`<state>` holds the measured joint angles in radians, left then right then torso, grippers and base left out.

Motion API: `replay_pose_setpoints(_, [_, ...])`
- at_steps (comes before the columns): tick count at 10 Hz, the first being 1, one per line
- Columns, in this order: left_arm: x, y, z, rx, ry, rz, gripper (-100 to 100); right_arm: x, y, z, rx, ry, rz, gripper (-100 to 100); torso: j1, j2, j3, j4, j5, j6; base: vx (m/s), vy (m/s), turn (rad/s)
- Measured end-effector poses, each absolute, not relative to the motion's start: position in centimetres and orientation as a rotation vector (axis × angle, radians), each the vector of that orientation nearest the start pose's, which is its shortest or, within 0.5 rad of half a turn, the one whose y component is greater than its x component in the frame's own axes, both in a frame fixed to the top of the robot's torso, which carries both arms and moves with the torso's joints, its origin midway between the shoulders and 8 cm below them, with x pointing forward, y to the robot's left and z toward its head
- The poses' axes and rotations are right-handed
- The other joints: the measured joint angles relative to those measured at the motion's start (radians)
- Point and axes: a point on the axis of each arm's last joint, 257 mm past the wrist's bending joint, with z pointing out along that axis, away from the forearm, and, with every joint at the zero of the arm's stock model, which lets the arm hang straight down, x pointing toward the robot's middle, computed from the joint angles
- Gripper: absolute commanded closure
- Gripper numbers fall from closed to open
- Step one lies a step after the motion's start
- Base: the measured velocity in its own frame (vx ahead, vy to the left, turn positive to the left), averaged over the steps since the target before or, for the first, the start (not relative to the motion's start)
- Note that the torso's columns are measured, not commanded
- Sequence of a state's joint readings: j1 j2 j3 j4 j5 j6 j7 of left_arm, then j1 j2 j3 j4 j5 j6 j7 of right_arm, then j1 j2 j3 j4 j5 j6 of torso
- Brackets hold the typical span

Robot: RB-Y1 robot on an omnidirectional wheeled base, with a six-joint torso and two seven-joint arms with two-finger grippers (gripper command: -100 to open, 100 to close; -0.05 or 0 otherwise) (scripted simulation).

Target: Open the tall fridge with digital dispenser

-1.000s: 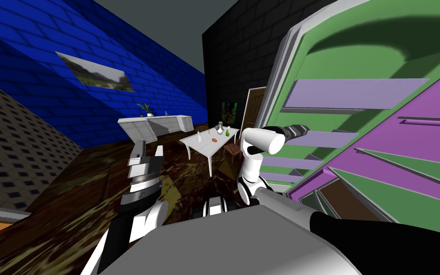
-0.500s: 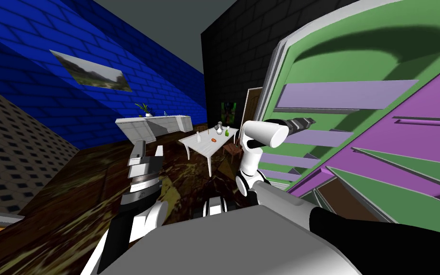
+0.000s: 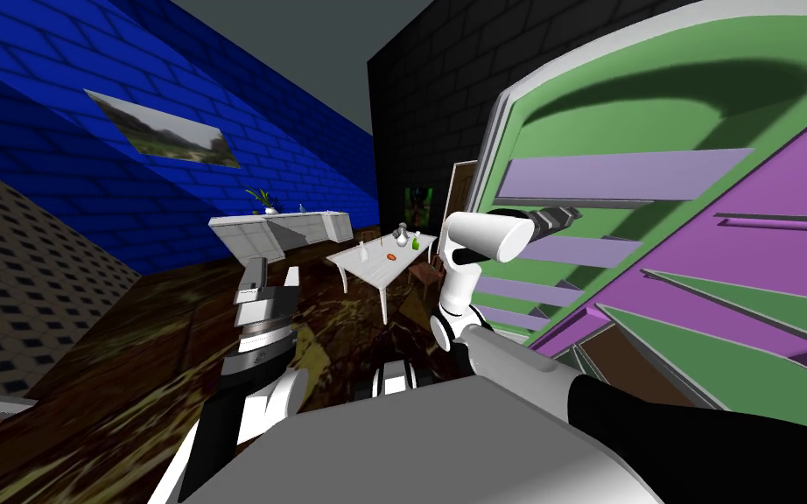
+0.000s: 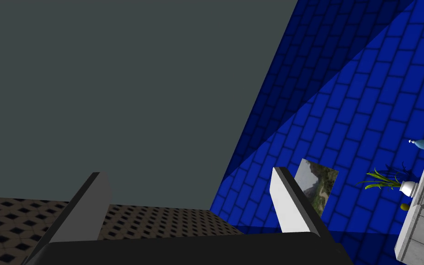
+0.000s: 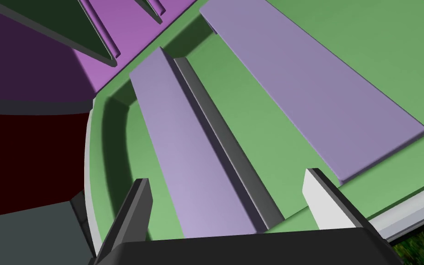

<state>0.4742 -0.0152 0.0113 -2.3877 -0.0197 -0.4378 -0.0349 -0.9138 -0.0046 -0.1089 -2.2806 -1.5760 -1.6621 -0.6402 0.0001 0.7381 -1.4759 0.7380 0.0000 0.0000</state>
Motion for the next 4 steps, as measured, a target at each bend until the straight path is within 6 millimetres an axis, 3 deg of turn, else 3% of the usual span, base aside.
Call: replay_pose_setpoints(4, [33.16, 27.63, 6.85, -0.588, 0.568, -1.268, 0, 30.75, -41.49, 16.65, 0.411, 1.892, -1.691, 0, 0.000, 0.000, 0.000, 0.000, 0.000, 0.000, 0.000, 0.000, 0.000])
